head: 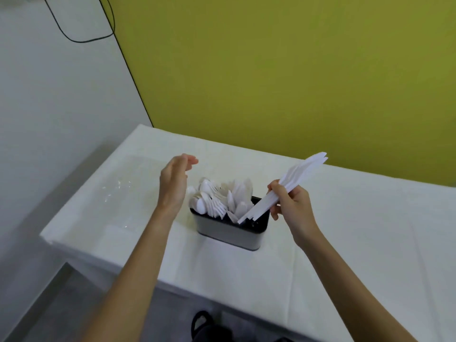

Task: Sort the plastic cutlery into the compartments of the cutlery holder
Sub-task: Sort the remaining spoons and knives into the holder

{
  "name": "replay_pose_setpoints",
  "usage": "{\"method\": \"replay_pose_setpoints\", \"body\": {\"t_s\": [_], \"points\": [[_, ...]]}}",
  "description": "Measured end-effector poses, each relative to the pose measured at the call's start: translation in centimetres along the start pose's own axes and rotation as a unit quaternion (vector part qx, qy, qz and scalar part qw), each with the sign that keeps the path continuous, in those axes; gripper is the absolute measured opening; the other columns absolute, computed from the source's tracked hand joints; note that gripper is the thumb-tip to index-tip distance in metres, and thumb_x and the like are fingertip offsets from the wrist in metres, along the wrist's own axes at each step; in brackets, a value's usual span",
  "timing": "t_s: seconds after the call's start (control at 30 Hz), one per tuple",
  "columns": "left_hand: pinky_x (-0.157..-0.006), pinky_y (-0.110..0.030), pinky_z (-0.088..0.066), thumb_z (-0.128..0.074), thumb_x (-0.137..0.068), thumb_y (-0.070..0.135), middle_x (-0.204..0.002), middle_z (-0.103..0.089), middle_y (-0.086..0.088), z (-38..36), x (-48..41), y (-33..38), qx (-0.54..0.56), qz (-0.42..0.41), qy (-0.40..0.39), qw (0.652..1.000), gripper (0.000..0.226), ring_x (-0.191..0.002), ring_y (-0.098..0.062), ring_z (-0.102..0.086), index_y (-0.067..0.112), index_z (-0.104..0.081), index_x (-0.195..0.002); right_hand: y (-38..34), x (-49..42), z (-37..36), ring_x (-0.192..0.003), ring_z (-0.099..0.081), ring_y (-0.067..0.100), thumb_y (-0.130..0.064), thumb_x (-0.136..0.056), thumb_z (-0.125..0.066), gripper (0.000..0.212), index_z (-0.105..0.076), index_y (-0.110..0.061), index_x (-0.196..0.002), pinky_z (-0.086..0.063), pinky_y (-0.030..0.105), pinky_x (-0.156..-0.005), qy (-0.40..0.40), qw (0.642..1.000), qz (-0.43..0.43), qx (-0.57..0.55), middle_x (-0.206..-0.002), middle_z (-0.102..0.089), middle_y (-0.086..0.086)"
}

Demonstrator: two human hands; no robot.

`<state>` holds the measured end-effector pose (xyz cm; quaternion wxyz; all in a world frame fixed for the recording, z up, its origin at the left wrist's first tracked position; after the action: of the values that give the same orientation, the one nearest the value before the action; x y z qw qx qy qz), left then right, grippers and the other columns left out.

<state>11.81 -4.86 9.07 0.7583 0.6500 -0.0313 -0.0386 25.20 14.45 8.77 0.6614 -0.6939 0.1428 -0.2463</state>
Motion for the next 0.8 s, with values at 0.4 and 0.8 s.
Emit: {"method": "replay_pose_setpoints", "body": {"t_s": [0.4,0.8], "points": [[-0.078,-0.027,-0.047,-0.024,-0.102,0.045,-0.098,-0.07,-0.005,-0.9,0.1,-6.0,0.108,0.17,-0.113,0.973,0.048,-0.089,-0.017,-0.064,0.02,-0.064,-0.096,2.6,2.9,-4.5,-0.045,-0.054,0.016,-0.009,-0.09,-0.06,0.02,-0.061,-0.004,-0.071,-0.045,0.029,-0.049,0.163,0.966,0.144,0.141,-0.05,-0.057,0.006],[-0.072,-0.024,-0.046,-0.02,-0.102,0.049,-0.093,-0.07,-0.004,-1.0,-0.2,-7.2,0.13,0.174,-0.134,0.967,0.052,-0.083,-0.014,-0.064,0.018,-0.062,-0.099,5.3,4.0,-7.4,-0.062,-0.048,0.017,-0.012,-0.084,-0.07,0.013,-0.065,-0.009,-0.072,-0.033,0.012,-0.053,0.29,0.909,0.198,0.227,-0.059,-0.056,0.004]]}}
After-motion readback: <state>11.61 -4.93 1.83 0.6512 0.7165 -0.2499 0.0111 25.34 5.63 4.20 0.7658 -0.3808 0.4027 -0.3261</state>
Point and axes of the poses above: each hand's wrist, its own x-axis away from the middle knuckle, its own z-axis out of the back of the hand, y = z × x, the point moved 1 cm from there along -x, towards the middle knuckle
